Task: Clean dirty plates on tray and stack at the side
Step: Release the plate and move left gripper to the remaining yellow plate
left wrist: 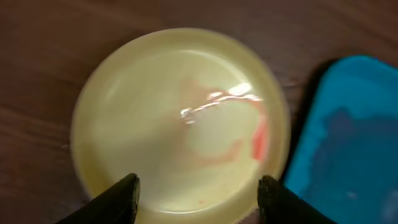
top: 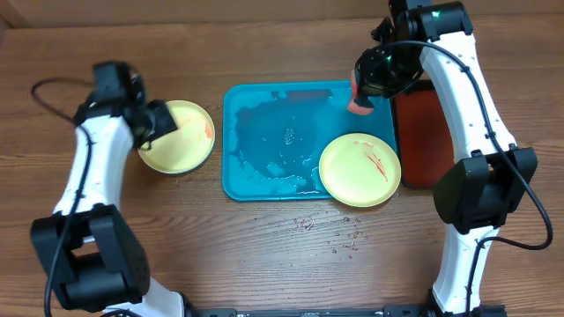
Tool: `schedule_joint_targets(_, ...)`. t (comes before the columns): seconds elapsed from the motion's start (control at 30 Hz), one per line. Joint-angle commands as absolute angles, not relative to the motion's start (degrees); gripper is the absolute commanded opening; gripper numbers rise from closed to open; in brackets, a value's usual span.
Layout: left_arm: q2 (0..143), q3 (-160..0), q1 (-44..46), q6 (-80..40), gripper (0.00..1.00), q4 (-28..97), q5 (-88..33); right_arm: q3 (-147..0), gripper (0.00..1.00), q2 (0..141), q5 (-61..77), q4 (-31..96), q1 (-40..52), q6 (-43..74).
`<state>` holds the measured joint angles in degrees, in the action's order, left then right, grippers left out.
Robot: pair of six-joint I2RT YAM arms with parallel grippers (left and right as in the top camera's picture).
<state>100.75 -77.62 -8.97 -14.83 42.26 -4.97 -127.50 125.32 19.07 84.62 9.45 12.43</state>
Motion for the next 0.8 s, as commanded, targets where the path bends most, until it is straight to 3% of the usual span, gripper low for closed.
schedule_joint_targets(0.0, 100.5, -81.4, 0.0, -13.3, 0.66, 43.0, -6.2, -128.3, 0.04, 122.0, 17.2, 84.4, 6.5, 15.0)
schedule_joint_targets(0.13, 101.0, -81.6, 9.9, -16.1, 0.70, 42.0, -10.3, -128.3, 0.04, 118.5, 16.5, 84.6, 1.4, 15.2)
schedule_joint_targets(0.3, 106.0, -83.0, 19.2, -20.9, 0.69, 41.6, -18.2, -128.3, 0.04, 115.6, 16.5, 86.4, -5.3, 15.2)
schedule_joint_targets(0.57, 123.0, -101.1, 30.7, -21.5, 0.68, 55.1, -19.9, -128.3, 0.04, 115.3, 16.5, 88.5, -9.1, 13.4)
schedule_joint_targets(0.7, 129.4, -105.0, 31.9, -21.5, 0.62, 59.5, -24.1, -128.3, 0.04, 115.3, 16.5, 88.6, -9.0, 13.4)
schedule_joint_targets(0.73, 130.4, -105.0, 31.9, -21.5, 0.58, 59.8, -25.3, -128.3, 0.04, 115.3, 16.5, 88.7, -9.0, 13.4)
schedule_joint_targets(0.77, 131.6, -105.0, 31.9, -21.5, 0.46, 60.0, -26.0, -128.3, 0.04, 115.3, 16.5, 88.8, -9.0, 13.4)
